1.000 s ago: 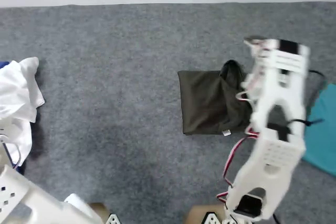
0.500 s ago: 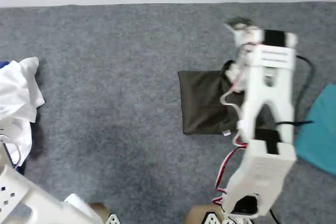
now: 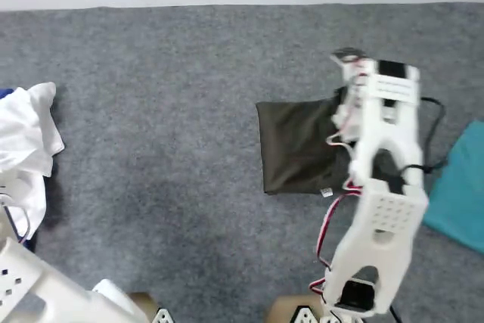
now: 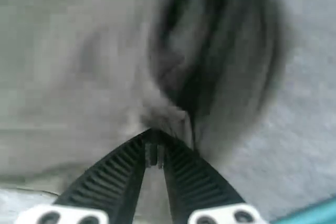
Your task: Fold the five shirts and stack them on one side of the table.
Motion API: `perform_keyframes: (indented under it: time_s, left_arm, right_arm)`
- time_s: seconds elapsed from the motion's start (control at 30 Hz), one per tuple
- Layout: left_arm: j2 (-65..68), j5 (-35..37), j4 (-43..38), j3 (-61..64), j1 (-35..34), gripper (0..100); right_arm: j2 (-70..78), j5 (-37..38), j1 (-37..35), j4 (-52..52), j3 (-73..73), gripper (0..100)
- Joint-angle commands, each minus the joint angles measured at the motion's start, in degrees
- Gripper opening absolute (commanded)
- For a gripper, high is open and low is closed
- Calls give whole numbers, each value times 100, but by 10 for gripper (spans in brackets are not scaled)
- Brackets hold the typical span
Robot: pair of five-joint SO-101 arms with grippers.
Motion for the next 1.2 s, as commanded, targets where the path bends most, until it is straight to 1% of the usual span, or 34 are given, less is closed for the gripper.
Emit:
perform_keyframes:
  time_s: [0.0, 0.1, 0.17, 0.3, 0.43, 0.53, 0.57, 0.63, 0.7, 0.97, 1.07, 1.17]
  left_arm:
    - [-97, 44, 79, -242, 35, 47]
    - [-97, 44, 79, -242, 35, 47]
    - [-97, 44, 79, -242, 35, 47]
    - [-97, 44, 79, -242, 35, 47]
    - [-97, 44, 79, -242, 35, 47]
    - [-97, 44, 79, -242, 35, 47]
    - [-97, 44, 79, -242, 35, 47]
    - [-97, 44, 79, -242, 35, 47]
    - [-97, 44, 79, -242, 35, 47]
    - [-97, 44, 79, -242, 35, 47]
    - [-97, 44, 79, -233, 44, 47]
    - [-97, 44, 79, -233, 44, 47]
  right_arm:
    - [-215, 290, 637, -40, -79, 10]
    - [-374, 413, 901, 22, -79, 10]
    - [-541, 396, 857, 215, -132, 10]
    - [-980, 369, 207, 523, -149, 10]
    - [-1226, 360, -505, 479, -149, 10]
    - [-1138, 352, -831, 479, -114, 10]
    - [-1068, 246, -875, 479, -114, 10]
    - [-875, -26, -866, 479, -114, 10]
    - [-673, -141, -796, 541, -114, 10]
    - [57, -158, -127, 1218, -114, 10]
    - [242, -158, -66, 1385, -141, 10]
    - [-13, -158, -92, 1420, -141, 10]
